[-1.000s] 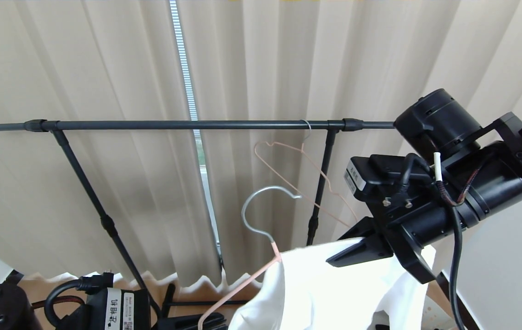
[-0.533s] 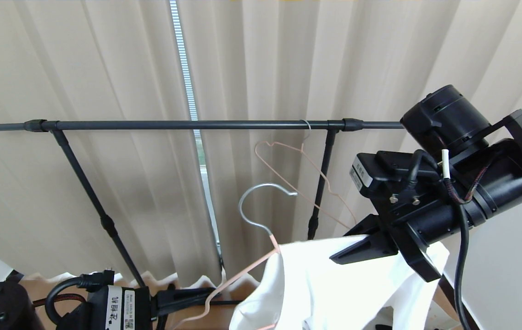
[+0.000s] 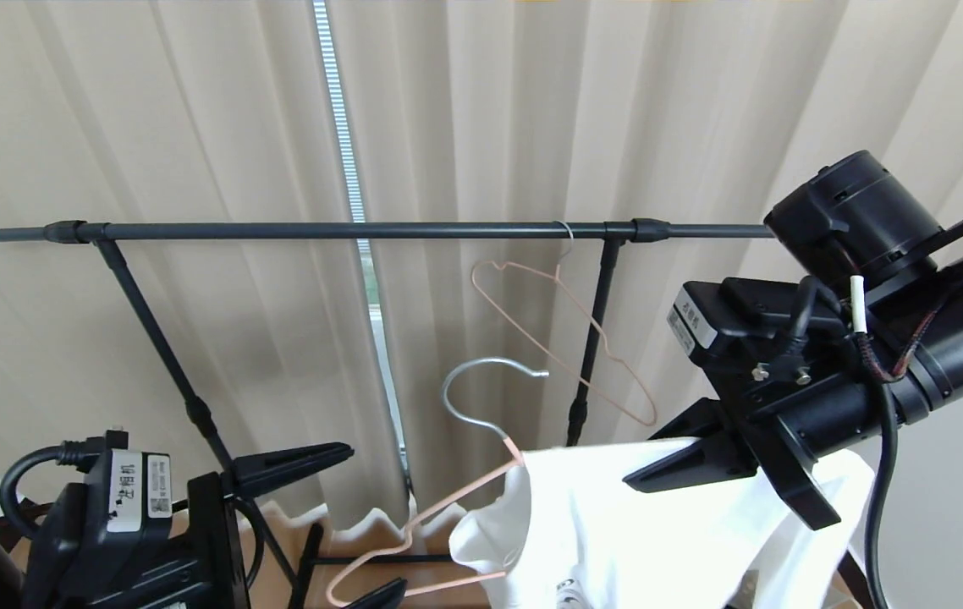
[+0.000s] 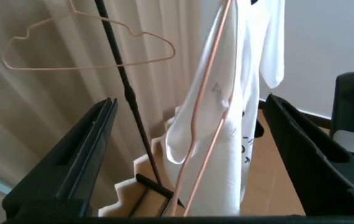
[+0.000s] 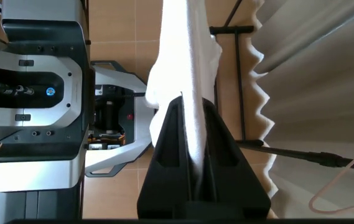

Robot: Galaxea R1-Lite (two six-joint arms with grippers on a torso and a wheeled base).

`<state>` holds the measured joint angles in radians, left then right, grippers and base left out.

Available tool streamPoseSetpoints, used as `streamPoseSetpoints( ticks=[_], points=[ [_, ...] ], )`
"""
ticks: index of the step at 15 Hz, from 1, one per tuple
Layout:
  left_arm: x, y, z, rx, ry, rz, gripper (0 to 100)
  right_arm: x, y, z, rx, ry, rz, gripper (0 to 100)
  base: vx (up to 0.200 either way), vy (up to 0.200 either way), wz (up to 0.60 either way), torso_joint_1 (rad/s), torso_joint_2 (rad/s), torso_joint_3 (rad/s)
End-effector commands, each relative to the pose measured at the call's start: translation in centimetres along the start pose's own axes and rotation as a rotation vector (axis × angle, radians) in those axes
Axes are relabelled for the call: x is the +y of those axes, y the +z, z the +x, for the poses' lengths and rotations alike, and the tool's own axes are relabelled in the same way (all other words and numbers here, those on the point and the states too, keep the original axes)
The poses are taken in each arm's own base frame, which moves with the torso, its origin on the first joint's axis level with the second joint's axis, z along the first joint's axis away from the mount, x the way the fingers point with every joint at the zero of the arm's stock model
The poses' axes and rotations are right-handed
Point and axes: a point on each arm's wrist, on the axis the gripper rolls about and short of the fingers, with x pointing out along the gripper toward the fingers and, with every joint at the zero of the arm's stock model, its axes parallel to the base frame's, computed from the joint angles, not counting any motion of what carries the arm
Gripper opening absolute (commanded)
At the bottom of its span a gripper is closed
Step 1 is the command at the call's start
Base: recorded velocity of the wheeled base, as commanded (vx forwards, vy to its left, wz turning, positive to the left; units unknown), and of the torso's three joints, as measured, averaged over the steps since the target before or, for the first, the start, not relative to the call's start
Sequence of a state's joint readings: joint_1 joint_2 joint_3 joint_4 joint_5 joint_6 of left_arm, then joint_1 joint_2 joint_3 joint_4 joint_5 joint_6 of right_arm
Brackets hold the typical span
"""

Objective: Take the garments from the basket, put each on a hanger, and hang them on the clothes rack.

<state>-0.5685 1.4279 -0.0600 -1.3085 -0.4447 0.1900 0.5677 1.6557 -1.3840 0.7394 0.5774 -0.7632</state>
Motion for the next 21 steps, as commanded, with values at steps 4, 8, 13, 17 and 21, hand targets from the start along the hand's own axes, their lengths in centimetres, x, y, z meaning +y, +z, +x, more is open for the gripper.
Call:
streamPoseSetpoints(
  ticks=[4, 8, 13, 17, 21],
  points=[
    [2.7, 0.3, -0.6, 0.023, 0.174, -0.124, 100, -0.5, 0.3, -0.3, -0.003, -0.168, 0.057, 0, 0.000, 0.000, 0.00, 0.000, 0.00, 0.000],
    [2.1, -2.0, -0.8, 0.223, 0.182, -0.358, 100, 0.5, -2.7, -1.0, -0.053, -0.350, 0.039, 0, 0.000, 0.000, 0.00, 0.000, 0.00, 0.000],
    [0.2, -3.2, 0.8, 0.356, 0.079, -0.591, 100, 1.5, -4.8, 0.4, -0.145, -0.601, -0.059, 0, 0.000, 0.000, 0.00, 0.000, 0.00, 0.000],
    [-0.1, -4.6, 3.1, 0.441, 0.076, -0.674, 100, 2.1, -4.4, 0.3, -0.156, -0.605, -0.078, 0, 0.000, 0.000, 0.00, 0.000, 0.00, 0.000],
    [0.3, -5.9, 7.2, 0.494, 0.190, -0.706, 100, 2.4, -4.0, 0.1, -0.177, -0.603, -0.091, 0, 0.000, 0.000, 0.00, 0.000, 0.00, 0.000]
  ],
)
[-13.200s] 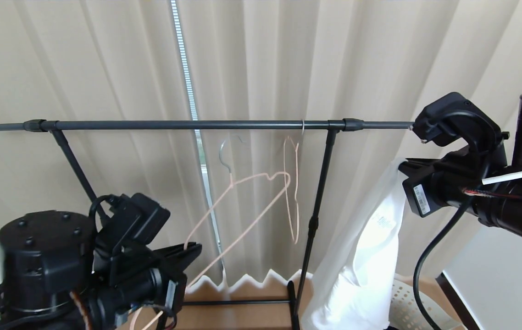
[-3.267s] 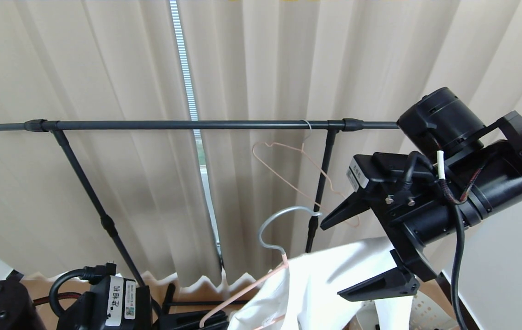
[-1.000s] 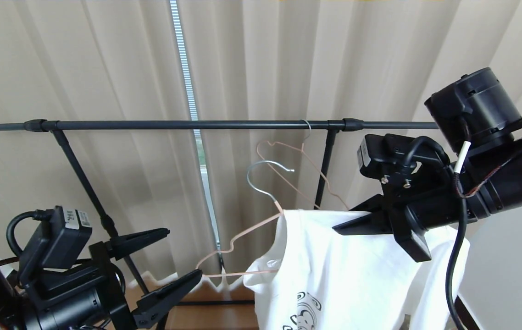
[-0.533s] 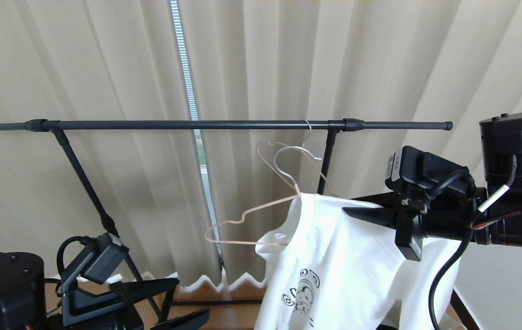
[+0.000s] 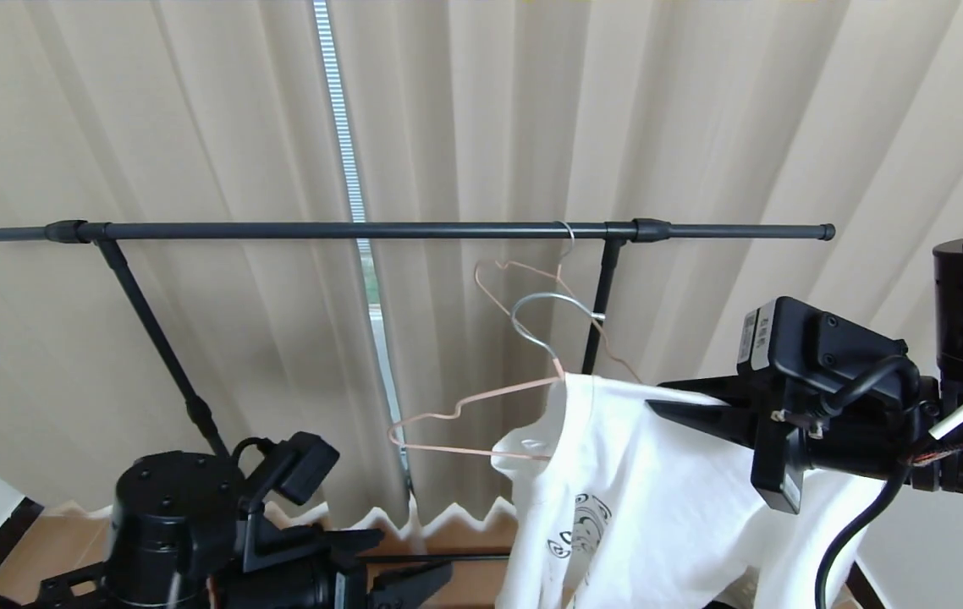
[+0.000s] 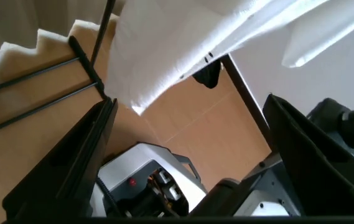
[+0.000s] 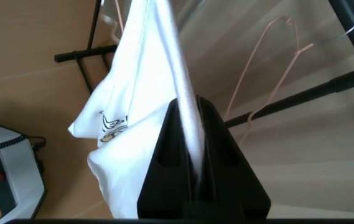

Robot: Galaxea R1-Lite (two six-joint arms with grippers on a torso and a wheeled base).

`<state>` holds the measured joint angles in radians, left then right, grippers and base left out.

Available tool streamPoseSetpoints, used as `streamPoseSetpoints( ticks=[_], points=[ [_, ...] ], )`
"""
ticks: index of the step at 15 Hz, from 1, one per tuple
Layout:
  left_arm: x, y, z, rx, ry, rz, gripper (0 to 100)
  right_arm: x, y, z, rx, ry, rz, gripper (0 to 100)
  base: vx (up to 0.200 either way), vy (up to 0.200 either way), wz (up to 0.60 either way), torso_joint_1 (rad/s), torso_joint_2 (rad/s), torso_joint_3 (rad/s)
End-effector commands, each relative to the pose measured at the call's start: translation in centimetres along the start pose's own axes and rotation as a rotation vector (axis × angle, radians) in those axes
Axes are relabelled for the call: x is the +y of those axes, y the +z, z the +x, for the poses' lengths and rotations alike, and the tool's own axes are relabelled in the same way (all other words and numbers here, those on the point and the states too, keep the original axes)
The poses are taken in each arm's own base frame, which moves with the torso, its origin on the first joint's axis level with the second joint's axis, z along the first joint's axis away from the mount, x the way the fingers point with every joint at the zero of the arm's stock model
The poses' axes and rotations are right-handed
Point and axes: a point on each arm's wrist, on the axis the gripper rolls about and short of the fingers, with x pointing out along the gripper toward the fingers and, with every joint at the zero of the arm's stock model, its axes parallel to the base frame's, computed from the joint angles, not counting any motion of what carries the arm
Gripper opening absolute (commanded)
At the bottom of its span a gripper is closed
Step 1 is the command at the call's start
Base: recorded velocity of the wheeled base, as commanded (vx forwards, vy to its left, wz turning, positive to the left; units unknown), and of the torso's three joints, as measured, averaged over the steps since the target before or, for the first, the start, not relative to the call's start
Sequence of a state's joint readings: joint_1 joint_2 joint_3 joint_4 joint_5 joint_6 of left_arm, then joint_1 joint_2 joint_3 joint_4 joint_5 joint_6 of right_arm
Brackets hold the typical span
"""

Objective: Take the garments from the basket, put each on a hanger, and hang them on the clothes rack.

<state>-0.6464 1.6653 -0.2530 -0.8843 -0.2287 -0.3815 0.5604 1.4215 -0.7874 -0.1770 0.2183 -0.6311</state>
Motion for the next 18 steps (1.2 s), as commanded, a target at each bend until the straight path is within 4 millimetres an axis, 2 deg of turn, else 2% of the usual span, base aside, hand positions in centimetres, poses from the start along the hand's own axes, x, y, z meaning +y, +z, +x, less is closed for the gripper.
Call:
streamPoseSetpoints(
  ticks=[1, 4, 7, 11, 15, 18],
  points=[
    [0.0, 0.1, 2.8, 0.037, 0.030, -0.011, 100, 0.0, 0.3, -0.3, -0.014, -0.005, -0.004, 0, 0.000, 0.000, 0.00, 0.000, 0.00, 0.000],
    [-0.2, 1.3, 4.2, -0.014, 0.061, -0.029, 100, 0.3, 0.6, -0.2, -0.026, 0.007, 0.008, 0, 0.000, 0.000, 0.00, 0.000, 0.00, 0.000],
    [-0.1, 1.5, 5.3, -0.033, 0.091, -0.059, 100, 0.3, 1.2, 0.0, -0.074, -0.014, 0.060, 0, 0.000, 0.000, 0.00, 0.000, 0.00, 0.000],
    [0.2, 1.6, 6.1, -0.091, 0.118, -0.057, 100, 0.5, 1.5, -0.1, -0.086, -0.010, 0.066, 0, 0.000, 0.000, 0.00, 0.000, 0.00, 0.000],
    [0.2, 2.6, 6.4, -0.158, 0.108, -0.085, 100, 0.6, 1.6, -0.1, -0.091, -0.007, 0.072, 0, 0.000, 0.000, 0.00, 0.000, 0.00, 0.000],
    [0.4, 2.9, 7.5, -0.171, 0.134, -0.090, 100, 0.7, 1.9, -0.1, -0.096, -0.009, 0.089, 0, 0.000, 0.000, 0.00, 0.000, 0.00, 0.000]
  ],
)
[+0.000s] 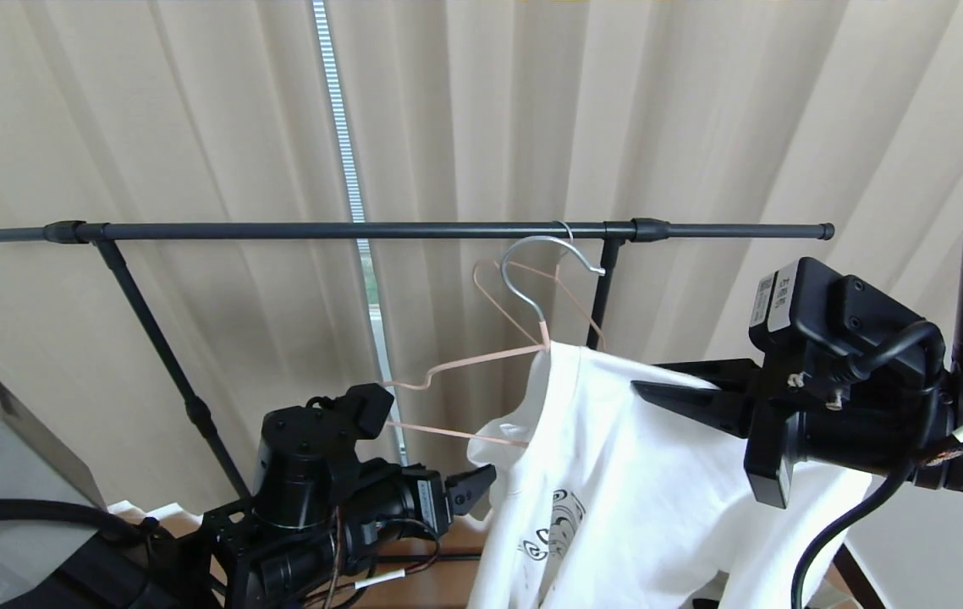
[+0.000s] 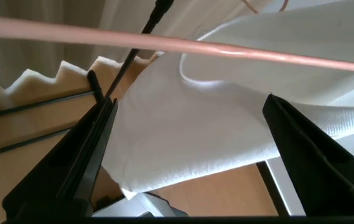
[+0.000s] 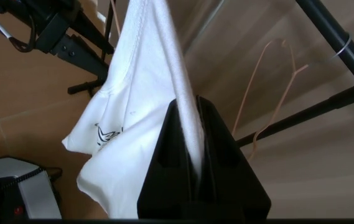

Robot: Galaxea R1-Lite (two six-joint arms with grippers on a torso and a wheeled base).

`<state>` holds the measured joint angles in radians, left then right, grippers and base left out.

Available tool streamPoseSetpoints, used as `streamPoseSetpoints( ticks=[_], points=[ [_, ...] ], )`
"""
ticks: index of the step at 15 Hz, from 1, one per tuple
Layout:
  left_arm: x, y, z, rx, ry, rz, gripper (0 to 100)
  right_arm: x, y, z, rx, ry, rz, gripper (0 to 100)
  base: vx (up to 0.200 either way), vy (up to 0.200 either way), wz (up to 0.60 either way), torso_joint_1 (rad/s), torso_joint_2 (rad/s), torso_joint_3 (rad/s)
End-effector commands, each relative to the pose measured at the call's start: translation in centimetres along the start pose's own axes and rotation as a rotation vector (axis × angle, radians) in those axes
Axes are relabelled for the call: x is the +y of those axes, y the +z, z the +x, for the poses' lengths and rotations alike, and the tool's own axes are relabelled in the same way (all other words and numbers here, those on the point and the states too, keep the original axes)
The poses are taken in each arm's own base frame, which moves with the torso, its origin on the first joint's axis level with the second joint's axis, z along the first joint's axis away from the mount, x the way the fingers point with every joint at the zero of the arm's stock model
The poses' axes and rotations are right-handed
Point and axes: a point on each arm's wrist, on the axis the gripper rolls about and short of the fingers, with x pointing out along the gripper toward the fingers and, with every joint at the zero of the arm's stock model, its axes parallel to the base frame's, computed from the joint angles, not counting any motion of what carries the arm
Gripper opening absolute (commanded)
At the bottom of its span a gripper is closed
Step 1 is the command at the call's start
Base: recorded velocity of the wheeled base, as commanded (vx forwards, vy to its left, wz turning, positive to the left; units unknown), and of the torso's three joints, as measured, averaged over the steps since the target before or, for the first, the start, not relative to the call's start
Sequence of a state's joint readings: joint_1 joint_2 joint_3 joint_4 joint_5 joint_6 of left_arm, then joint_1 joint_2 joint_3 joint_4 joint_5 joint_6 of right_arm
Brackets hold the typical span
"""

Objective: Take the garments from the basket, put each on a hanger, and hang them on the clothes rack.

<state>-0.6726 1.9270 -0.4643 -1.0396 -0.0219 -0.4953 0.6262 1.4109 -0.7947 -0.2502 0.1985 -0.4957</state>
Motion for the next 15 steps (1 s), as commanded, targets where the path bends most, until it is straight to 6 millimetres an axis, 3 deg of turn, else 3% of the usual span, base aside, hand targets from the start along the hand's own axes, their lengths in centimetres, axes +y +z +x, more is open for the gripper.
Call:
streamPoseSetpoints(
  ticks=[1, 8, 9, 15],
  points=[
    [0.2, -0.1, 1.0, -0.007, 0.026, 0.000, 100, 0.0, 0.1, 0.0, -0.003, -0.003, 0.000, 0, 0.000, 0.000, 0.00, 0.000, 0.00, 0.000],
    [0.3, -0.3, 1.6, -0.028, 0.091, 0.006, 100, 0.0, 0.5, 0.0, -0.006, -0.025, 0.037, 0, 0.000, 0.000, 0.00, 0.000, 0.00, 0.000],
    [0.3, -0.4, 1.6, -0.033, 0.104, 0.008, 0, -0.1, 0.6, 0.0, -0.008, -0.028, 0.037, 0, 0.000, 0.000, 0.00, 0.000, 0.00, 0.000],
    [0.1, -1.2, 1.1, -0.008, 0.106, 0.031, 0, -0.1, 0.5, 0.1, -0.003, -0.031, 0.038, 0, 0.000, 0.000, 0.00, 0.000, 0.00, 0.000]
  ],
)
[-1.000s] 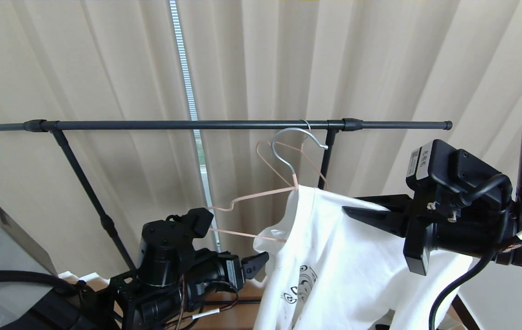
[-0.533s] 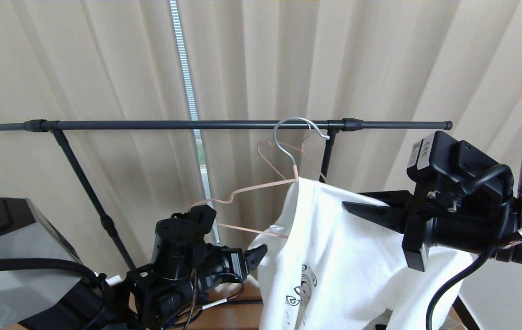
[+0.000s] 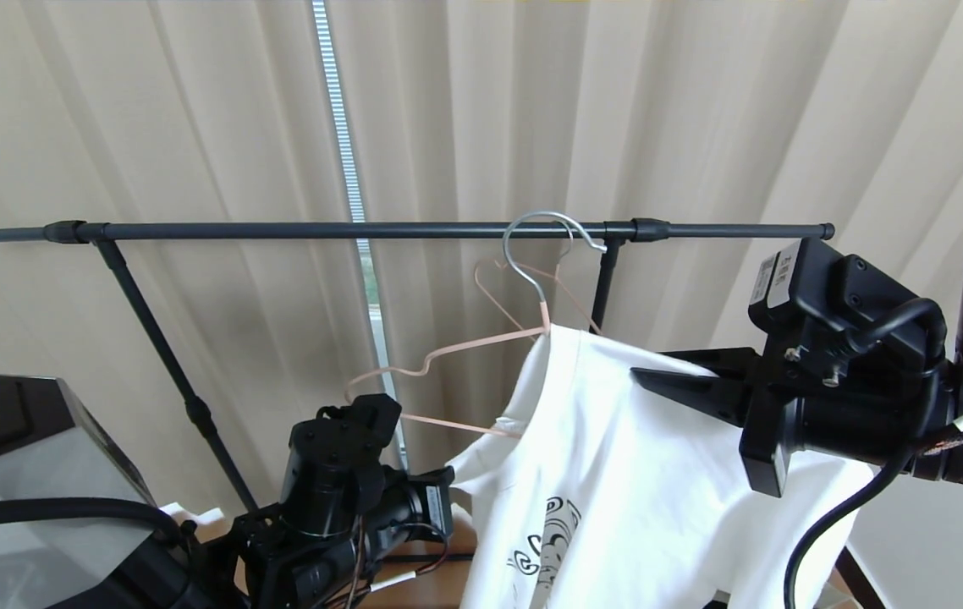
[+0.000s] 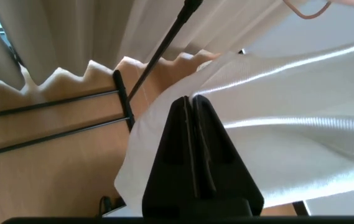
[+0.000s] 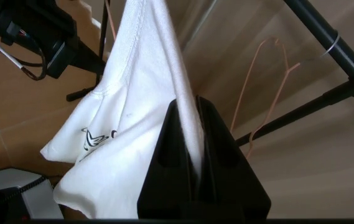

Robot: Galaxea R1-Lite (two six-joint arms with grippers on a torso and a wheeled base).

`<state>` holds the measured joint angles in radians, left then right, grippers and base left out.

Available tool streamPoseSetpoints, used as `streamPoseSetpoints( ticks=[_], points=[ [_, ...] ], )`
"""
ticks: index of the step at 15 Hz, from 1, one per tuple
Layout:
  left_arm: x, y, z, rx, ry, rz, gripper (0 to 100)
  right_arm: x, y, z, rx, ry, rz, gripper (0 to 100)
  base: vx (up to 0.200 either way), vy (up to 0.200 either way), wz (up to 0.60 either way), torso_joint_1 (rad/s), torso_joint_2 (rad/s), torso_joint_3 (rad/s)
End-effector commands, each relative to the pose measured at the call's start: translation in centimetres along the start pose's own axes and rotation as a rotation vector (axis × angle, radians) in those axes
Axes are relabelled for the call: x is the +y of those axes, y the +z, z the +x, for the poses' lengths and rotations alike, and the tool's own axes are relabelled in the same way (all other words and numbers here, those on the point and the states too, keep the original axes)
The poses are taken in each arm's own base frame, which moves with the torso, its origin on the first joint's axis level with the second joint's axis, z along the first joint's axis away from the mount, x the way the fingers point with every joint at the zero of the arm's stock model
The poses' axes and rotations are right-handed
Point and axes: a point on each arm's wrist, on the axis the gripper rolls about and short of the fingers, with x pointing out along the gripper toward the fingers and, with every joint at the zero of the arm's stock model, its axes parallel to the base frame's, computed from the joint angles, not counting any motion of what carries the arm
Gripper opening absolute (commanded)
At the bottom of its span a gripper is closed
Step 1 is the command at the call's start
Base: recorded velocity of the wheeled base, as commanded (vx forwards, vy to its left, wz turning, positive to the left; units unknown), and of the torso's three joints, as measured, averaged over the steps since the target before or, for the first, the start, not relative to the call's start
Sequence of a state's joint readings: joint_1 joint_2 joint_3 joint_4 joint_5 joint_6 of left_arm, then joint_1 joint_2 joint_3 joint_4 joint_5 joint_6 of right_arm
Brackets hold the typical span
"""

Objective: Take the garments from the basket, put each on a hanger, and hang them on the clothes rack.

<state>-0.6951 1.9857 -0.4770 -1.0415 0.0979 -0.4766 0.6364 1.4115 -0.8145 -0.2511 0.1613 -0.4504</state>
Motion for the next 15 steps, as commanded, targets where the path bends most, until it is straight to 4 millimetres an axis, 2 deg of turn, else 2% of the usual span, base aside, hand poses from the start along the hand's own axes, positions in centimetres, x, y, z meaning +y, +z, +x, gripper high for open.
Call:
streamPoseSetpoints(
  ticks=[1, 6, 10, 15],
  points=[
    [-0.1, 0.1, -0.2, -0.005, -0.003, 0.000, 0, 0.0, 0.0, 0.1, 0.002, 0.001, 0.000, 0, 0.000, 0.000, 0.00, 0.000, 0.00, 0.000],
    [-0.1, 1.1, -1.9, -0.047, -0.015, 0.026, 0, -0.1, -0.3, 0.2, 0.014, -0.003, 0.002, 0, 0.000, 0.000, 0.00, 0.000, 0.00, 0.000],
    [0.5, 2.2, -2.5, -0.086, 0.001, 0.034, 0, -0.2, -0.5, 0.1, 0.024, -0.011, 0.002, 0, 0.000, 0.000, 0.00, 0.000, 0.00, 0.000],
    [1.1, 2.3, -2.8, -0.092, 0.020, 0.027, 0, -0.5, -0.7, 0.0, 0.029, -0.020, 0.003, 0, 0.000, 0.000, 0.00, 0.000, 0.00, 0.000]
  ],
)
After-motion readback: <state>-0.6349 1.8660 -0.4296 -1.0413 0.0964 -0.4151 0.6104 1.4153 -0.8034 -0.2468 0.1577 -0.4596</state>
